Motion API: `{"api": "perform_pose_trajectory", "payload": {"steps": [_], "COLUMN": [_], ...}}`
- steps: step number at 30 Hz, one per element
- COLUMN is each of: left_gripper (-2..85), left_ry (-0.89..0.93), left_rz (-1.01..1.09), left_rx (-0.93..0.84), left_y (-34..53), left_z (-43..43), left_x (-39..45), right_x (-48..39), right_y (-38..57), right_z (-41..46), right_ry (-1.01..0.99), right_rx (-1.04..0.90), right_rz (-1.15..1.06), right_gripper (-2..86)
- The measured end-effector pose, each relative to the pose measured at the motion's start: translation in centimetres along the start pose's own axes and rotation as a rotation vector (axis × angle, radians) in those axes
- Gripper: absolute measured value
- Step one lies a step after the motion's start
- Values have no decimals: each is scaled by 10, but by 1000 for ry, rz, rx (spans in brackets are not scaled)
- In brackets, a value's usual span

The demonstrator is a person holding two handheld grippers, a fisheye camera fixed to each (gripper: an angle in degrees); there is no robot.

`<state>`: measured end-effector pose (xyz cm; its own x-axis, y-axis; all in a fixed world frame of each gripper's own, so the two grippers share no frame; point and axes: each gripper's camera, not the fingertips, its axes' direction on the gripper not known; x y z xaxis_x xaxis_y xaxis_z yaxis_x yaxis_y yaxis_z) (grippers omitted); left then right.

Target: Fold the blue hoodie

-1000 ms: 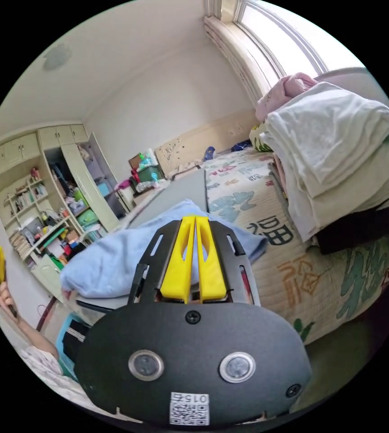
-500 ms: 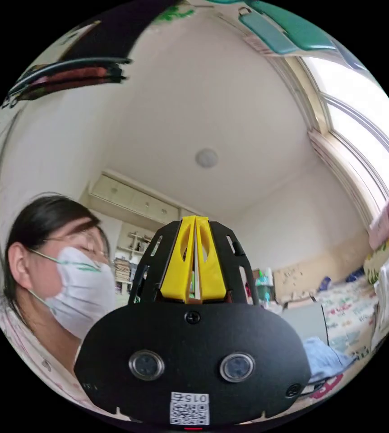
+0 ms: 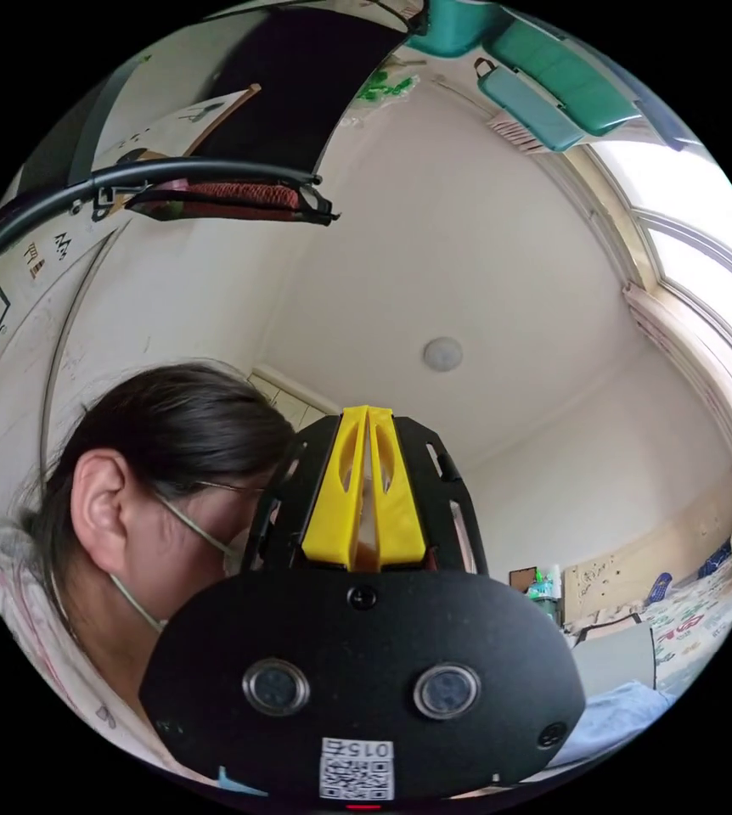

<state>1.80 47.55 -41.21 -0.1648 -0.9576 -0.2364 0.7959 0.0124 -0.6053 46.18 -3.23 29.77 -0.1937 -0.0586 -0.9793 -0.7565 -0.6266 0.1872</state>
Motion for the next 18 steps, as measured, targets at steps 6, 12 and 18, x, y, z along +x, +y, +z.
{"api": "perform_pose_trajectory", "payload": {"steps": [6, 12, 18], "left_gripper": [177, 79, 73], "left_ry": [144, 328, 102], "left_rz": [27, 186, 827], "left_rx": [-132, -65, 44], "left_y": [22, 59, 174], "left_z": [69, 71, 63], "left_x": [-11, 28, 186], "right_x": [52, 117, 165], "right_y": [38, 113, 184], "right_z": [-1, -1, 24], "right_ry": [190, 264, 245], "right_rx": [-175, -477, -798], "right_rz": [83, 164, 291], "right_gripper": [-9, -6, 61]}}
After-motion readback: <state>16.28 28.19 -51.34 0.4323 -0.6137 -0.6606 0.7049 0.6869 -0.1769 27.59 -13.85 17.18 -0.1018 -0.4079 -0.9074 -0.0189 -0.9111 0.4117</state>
